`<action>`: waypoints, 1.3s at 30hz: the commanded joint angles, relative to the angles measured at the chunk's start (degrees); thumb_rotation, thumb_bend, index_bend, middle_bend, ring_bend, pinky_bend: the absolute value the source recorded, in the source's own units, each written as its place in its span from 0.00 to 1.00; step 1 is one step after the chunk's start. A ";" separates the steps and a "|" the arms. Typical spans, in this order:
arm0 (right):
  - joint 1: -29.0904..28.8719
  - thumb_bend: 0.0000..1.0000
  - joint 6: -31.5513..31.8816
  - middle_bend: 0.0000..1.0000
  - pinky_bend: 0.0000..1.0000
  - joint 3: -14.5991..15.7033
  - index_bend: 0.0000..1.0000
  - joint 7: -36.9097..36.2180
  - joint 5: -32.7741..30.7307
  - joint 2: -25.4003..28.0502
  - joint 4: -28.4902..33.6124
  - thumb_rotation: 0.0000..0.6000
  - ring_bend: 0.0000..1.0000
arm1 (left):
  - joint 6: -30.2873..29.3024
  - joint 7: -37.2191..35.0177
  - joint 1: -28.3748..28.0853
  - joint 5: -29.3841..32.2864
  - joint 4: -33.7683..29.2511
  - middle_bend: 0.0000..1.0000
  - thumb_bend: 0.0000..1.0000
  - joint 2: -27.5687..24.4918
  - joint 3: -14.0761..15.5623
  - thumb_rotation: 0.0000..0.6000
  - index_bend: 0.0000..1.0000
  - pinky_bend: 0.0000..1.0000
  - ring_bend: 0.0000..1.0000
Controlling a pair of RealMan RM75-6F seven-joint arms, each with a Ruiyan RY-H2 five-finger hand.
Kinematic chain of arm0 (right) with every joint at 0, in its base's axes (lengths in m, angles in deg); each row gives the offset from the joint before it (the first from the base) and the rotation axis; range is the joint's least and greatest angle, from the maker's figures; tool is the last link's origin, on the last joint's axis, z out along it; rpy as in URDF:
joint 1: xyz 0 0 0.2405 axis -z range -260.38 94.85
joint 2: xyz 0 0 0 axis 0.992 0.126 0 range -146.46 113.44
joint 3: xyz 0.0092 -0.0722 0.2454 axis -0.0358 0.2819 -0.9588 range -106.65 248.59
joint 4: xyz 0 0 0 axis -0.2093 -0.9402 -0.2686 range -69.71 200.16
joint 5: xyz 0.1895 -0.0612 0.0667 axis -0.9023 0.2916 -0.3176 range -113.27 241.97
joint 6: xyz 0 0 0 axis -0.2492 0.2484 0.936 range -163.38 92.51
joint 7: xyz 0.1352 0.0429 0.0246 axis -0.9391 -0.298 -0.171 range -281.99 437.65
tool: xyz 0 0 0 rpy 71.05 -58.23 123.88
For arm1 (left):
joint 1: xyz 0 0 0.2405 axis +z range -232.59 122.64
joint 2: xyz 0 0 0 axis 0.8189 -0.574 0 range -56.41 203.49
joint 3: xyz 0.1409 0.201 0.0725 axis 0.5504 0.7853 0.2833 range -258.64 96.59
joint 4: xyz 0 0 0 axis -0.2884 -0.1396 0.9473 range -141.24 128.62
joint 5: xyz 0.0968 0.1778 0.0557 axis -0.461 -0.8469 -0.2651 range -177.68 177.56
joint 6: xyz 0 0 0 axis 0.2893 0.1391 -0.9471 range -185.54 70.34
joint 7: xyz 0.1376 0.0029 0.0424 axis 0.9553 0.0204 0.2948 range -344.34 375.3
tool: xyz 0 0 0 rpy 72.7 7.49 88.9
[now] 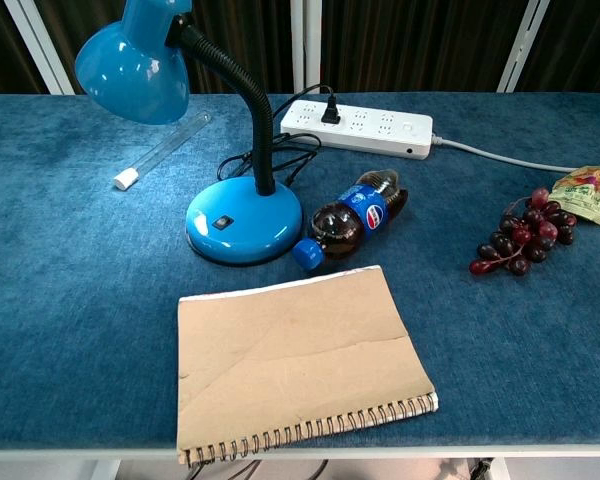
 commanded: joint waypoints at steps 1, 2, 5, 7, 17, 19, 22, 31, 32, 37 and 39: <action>0.03 0.10 0.03 0.00 0.00 0.01 0.00 -0.04 0.00 0.00 -0.03 1.00 0.00 | -0.05 -0.02 0.03 0.02 -0.03 0.04 0.14 -0.01 -0.01 1.00 0.03 0.00 0.00; 0.04 0.10 0.05 0.00 0.00 0.02 0.00 -0.06 0.01 0.00 -0.04 1.00 0.00 | -0.07 -0.01 0.04 0.01 -0.04 0.04 0.14 -0.02 -0.01 1.00 0.03 0.00 0.00; 0.06 0.10 0.12 0.00 0.00 0.06 0.00 -0.10 0.13 -0.04 -0.12 1.00 0.00 | -0.25 0.02 0.11 -0.12 -0.10 0.04 0.14 -0.05 0.02 1.00 0.03 0.00 0.00; 0.09 0.10 0.15 0.00 0.00 0.14 0.00 -0.14 0.22 -0.05 -0.17 1.00 0.00 | -0.40 0.06 0.21 -0.22 -0.17 0.04 0.14 -0.03 0.10 1.00 0.03 0.00 0.00; -0.19 0.10 -0.20 0.00 0.00 -0.23 0.00 -0.36 -0.26 -0.02 -0.04 1.00 0.00 | 0.54 0.46 -0.40 -1.91 -1.23 0.04 0.14 -0.39 0.98 1.00 0.03 0.00 0.00; -0.27 0.10 -0.49 0.00 0.00 -0.16 0.00 -0.23 -0.33 -0.07 -0.09 1.00 0.00 | 1.67 -0.87 -1.02 -3.70 -1.84 0.04 0.14 -0.16 2.11 1.00 0.03 0.00 0.00; -0.26 0.10 -0.57 0.00 0.00 -0.07 0.00 -0.16 -0.31 -0.05 -0.13 1.00 0.00 | 2.98 -1.84 -2.18 -6.57 -2.05 0.04 0.13 0.84 3.43 1.00 0.03 0.00 0.00; -0.09 0.10 -0.17 0.00 0.00 0.14 0.00 -0.17 0.15 -0.22 0.29 1.00 0.00 | 9.37 -2.72 -7.62 -10.08 -3.46 0.04 0.27 6.39 3.94 1.00 0.03 0.01 0.00; -0.09 0.10 -0.20 0.00 0.00 0.20 0.00 -0.14 0.24 -0.25 0.34 1.00 0.00 | 10.32 -2.80 -8.35 -10.02 -3.53 0.04 0.28 7.13 3.75 1.00 0.03 0.01 0.00; 0.01 0.10 0.24 0.00 0.00 0.04 0.00 -0.22 0.31 0.31 0.95 1.00 0.00 | 15.45 -3.80 -12.58 -9.58 -3.27 0.04 0.37 11.70 2.67 1.00 0.03 0.01 0.00; 0.13 0.10 0.58 0.00 0.00 -0.15 0.00 -0.42 0.17 0.70 1.22 1.00 0.00 | 17.09 -3.95 -14.08 -9.37 -2.79 0.04 0.40 13.58 2.25 1.00 0.03 0.01 0.00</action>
